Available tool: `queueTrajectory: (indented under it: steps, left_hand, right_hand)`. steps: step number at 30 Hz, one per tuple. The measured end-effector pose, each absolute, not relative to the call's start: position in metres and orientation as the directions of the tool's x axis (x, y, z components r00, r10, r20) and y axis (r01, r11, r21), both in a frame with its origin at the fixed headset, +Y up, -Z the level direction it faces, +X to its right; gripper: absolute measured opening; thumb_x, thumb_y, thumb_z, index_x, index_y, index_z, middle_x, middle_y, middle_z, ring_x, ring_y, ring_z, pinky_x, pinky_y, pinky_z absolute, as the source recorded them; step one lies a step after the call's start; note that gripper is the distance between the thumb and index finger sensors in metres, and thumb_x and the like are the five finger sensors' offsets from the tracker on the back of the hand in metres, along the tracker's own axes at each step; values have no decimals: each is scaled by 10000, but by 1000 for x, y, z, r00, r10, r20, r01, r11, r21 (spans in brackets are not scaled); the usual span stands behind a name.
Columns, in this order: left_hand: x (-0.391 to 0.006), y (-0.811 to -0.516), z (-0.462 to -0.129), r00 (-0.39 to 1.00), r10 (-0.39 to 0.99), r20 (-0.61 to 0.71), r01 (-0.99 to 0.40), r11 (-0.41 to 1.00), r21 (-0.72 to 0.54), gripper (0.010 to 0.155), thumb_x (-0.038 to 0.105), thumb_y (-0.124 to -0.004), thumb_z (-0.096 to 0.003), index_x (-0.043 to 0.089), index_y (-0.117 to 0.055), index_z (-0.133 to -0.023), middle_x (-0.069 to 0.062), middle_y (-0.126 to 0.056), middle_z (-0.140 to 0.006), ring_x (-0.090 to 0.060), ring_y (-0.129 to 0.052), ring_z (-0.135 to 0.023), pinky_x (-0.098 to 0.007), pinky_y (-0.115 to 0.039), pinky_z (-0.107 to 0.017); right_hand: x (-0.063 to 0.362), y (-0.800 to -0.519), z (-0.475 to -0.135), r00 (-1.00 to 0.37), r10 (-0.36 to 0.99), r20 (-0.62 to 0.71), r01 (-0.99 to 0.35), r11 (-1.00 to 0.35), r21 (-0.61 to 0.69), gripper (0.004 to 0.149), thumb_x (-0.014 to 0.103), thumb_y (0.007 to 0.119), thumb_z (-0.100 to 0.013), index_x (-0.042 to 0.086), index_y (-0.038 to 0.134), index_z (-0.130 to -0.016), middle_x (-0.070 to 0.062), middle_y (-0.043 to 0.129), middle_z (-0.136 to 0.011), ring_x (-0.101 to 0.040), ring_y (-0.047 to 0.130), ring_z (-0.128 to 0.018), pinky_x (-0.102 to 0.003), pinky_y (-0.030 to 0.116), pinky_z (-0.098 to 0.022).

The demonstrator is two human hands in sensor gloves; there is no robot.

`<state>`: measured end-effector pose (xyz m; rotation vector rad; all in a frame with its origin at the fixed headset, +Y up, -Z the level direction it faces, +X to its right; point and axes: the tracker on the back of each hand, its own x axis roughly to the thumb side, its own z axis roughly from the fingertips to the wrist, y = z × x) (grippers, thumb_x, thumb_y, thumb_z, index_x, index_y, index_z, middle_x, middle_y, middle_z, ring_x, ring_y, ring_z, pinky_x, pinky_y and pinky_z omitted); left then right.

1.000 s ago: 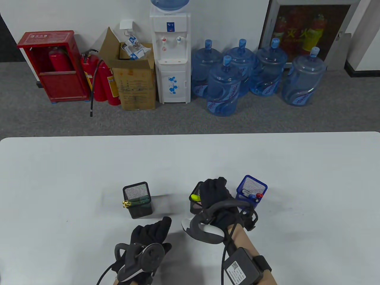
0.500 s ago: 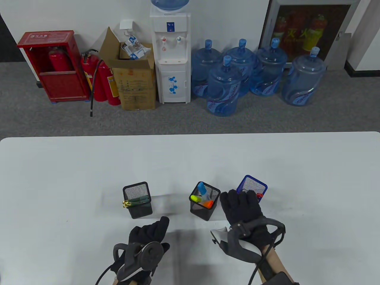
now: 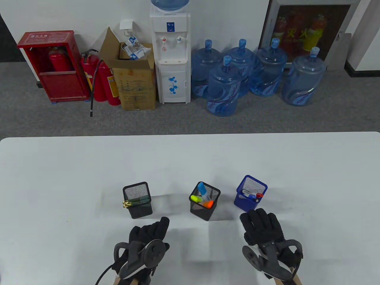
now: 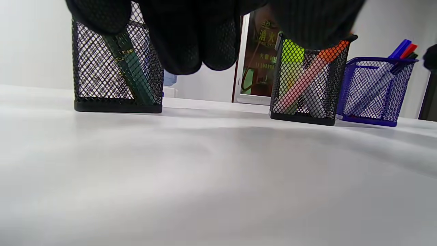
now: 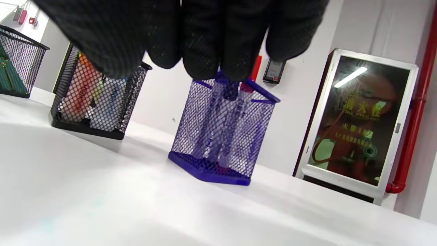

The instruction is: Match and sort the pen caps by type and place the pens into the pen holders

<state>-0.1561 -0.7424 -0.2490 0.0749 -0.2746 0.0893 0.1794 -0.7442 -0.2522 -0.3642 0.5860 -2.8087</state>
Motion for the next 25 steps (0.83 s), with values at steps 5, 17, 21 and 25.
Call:
queueTrajectory:
  steps: [5, 17, 21, 25]
  left_hand:
    - [-150, -745, -247, 956, 67, 284, -83, 996, 45, 801, 465, -729, -406, 297, -375, -1104, -16, -740, -1094, -313, -851, -937, -680, -580, -743]
    - [-146, -744, -246, 960, 47, 276, -55, 998, 21, 801, 468, -726, -406, 292, -384, -1108, -21, -739, -1098, -324, -840, -956, -699, -557, -753]
    - [-149, -744, -247, 962, 44, 269, -50, 999, 16, 799, 468, -726, -405, 291, -388, -1107, -24, -740, -1098, -326, -839, -957, -704, -550, -755]
    - [-151, -746, -248, 964, 47, 261, -49, 999, 2, 798, 468, -726, -406, 292, -389, -1107, -25, -741, -1097, -328, -839, -958, -704, -548, -756]
  right_hand:
    - [175, -749, -254, -922, -313, 229, 210, -899, -383, 634, 498, 757, -386, 331, 681, -993, 45, 762, -1062, -223, 794, -1000, -527, 697, -742]
    - [169, -756, -255, -906, -322, 273, 231, -920, -318, 617, 501, 753, -385, 345, 706, -979, 52, 794, -1052, -223, 808, -1006, -539, 702, -741]
    - [168, -755, -255, -906, -324, 272, 233, -919, -319, 614, 502, 752, -385, 345, 710, -977, 51, 799, -1047, -219, 813, -1003, -542, 698, -741]
    - [168, -757, -255, -905, -323, 278, 240, -925, -294, 599, 502, 750, -386, 347, 728, -964, 58, 818, -1036, -210, 834, -993, -546, 704, -738]
